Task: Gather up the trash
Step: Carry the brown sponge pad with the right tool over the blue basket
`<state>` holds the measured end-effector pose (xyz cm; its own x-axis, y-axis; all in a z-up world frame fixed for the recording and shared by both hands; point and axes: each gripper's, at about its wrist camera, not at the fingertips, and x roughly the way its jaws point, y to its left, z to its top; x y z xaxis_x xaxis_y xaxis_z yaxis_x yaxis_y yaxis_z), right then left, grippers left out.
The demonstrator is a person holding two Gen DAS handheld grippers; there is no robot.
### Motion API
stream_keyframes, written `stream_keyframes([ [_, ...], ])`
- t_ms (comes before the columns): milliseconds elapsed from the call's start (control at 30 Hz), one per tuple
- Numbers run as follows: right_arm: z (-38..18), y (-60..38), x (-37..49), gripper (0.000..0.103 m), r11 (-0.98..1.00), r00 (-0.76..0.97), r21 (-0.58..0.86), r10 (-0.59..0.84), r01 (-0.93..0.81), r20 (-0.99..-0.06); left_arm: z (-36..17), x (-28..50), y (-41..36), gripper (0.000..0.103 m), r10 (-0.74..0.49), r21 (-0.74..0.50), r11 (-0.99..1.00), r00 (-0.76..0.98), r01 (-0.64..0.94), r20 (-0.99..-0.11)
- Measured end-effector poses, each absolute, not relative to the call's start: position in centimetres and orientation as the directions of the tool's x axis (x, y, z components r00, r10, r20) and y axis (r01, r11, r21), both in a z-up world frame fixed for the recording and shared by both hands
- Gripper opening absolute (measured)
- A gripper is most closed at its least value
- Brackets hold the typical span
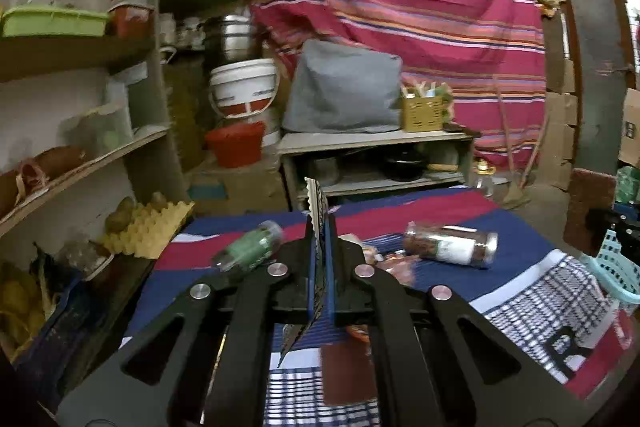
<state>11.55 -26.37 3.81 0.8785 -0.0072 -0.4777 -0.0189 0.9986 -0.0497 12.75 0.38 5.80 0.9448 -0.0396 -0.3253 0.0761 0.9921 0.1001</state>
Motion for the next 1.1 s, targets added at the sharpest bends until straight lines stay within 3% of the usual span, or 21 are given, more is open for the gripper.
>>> stream_keyframes([
  [700, 1.9, -45.6, 1.0, 0.015, 0.956, 0.835, -0.002, -0.256, 0.292, -0.487, 6.9, 11.0, -19.8, 0.002, -0.403, 0.087, 0.883, 0.839, 0.462, -0.367],
  [1100, -1.4, -52.0, 0.7, 0.015, 0.931, 0.809, 0.109, -0.24, 0.348, -0.536, 2.2, 10.5, -31.4, 0.002, -0.559, 0.055, 0.765, 0.704, 0.642, -0.437],
])
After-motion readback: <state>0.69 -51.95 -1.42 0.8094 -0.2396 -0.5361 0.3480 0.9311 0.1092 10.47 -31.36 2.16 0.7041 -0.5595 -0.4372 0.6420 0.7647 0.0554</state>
